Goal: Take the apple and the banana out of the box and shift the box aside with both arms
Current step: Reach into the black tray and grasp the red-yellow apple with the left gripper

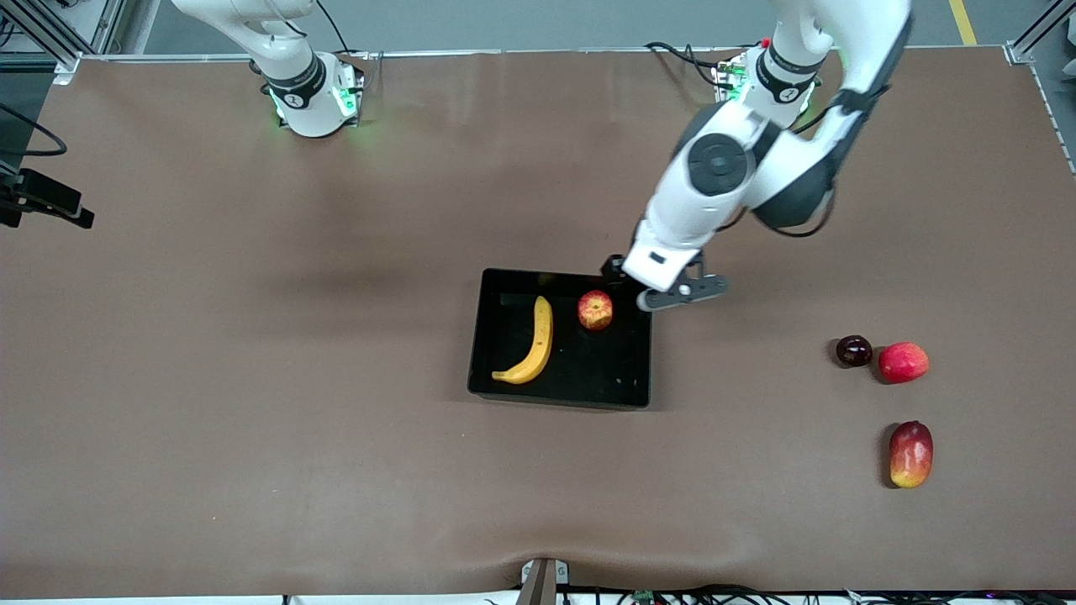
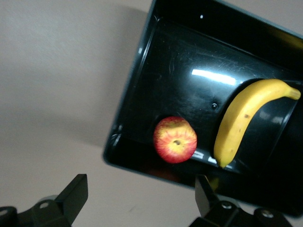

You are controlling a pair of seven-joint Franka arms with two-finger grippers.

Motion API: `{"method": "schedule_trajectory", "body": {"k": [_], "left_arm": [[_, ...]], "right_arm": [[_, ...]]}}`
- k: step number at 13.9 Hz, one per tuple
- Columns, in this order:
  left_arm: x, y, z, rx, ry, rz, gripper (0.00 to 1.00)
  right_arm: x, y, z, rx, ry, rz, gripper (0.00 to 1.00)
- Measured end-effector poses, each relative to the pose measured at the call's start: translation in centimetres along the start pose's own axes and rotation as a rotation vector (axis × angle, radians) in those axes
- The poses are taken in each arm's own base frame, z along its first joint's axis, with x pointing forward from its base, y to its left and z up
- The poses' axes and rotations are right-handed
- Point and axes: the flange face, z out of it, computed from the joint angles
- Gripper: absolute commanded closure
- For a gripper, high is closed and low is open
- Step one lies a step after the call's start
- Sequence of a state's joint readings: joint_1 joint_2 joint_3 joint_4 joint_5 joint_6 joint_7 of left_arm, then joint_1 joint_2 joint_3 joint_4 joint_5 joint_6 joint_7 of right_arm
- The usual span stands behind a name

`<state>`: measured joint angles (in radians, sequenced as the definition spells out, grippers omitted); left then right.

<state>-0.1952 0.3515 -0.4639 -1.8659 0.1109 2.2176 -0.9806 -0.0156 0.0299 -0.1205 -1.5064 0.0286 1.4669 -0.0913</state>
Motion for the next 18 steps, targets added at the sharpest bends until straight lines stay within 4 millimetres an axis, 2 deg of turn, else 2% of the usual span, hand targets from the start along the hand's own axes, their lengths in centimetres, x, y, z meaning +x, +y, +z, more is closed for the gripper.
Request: {"method": "schedule_trajectory", "body": {"k": [2,5,11,13,16,17,18], "left_arm": [[-1.0,1.4,3.2,0.012,0.016,-0.035,0.00],[-0.7,2.0,7.0,0.028,0.001,-0.034,0.00],[-0.6,2.6,12.2,0.024,-0.025,-0.006,0.00],[-0.6,2.6,13.2,0.028,-0.021,0.008,0.01],[-0.8,2.7,14.2,0.027,-0.022,0.020,0.71],[-0.9,2.8,14.3,0.026,-0.021,0.023,0.97],[-0.9,2.8,14.3,0.025,-0.020,0.025,1.00]], "right_arm": [[0.0,0.0,0.0,0.000,0.000,0.000,0.00],[0.0,0.0,0.0,0.000,0.001,-0.001,0.00],[0.0,-0.1,-0.1,0.000,0.001,-0.001,0.00],[0.0,0.0,-0.1,0.000,0.001,-0.001,0.00],[0.1,0.0,0.0,0.000,0.001,0.000,0.00],[0.1,0.0,0.0,0.000,0.001,0.000,0.00],[0.1,0.0,0.0,0.000,0.001,0.000,0.00]]}}
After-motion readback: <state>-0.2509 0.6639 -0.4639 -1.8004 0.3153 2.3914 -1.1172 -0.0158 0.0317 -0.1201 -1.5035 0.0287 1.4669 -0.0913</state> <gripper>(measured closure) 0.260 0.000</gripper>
